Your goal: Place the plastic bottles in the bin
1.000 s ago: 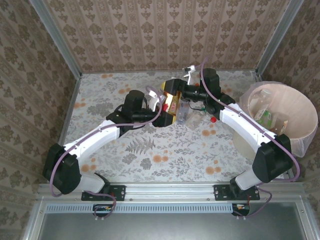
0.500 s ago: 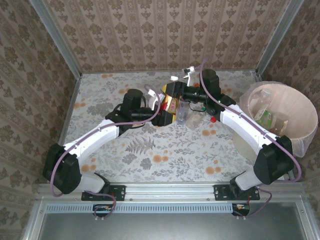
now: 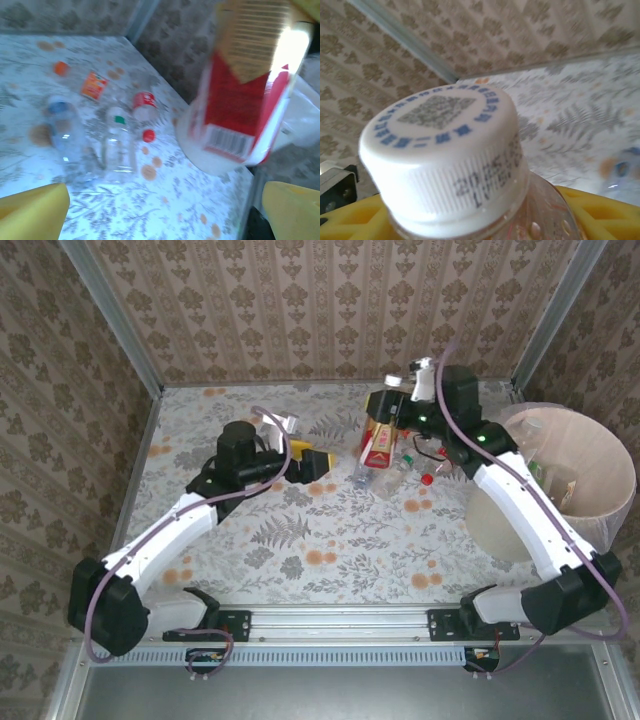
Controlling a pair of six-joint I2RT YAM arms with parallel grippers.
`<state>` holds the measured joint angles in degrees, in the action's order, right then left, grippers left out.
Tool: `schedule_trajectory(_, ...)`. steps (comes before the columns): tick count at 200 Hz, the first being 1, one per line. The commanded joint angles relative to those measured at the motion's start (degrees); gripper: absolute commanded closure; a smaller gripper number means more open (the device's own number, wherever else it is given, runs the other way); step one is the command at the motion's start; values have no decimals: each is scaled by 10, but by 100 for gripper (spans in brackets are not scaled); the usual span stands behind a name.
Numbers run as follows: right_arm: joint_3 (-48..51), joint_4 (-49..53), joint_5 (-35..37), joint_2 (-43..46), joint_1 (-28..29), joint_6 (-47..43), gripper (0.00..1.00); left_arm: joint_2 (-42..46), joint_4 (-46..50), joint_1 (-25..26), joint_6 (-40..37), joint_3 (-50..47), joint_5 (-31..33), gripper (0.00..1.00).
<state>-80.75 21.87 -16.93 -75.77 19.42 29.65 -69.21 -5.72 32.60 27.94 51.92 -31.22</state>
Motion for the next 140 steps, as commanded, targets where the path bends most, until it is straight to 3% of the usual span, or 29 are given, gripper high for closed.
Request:
schedule_trajectory(1, -40, 99, 72, 31, -14, -73, 48, 23, 13, -19, 35, -29, 114, 0)
schedule_trajectory(52, -99, 202, 183, 58, -50, -133, 51, 50, 71, -50, 95, -62, 248, 0)
schedule_trajectory(117, -194, 296, 366, 70, -114, -210, 51, 48, 109, -57, 115, -64, 302, 0)
schedule_trajectory(140, -239, 344, 369, 57, -170, -235, 49, 35, 104, -61, 125, -61, 299, 0)
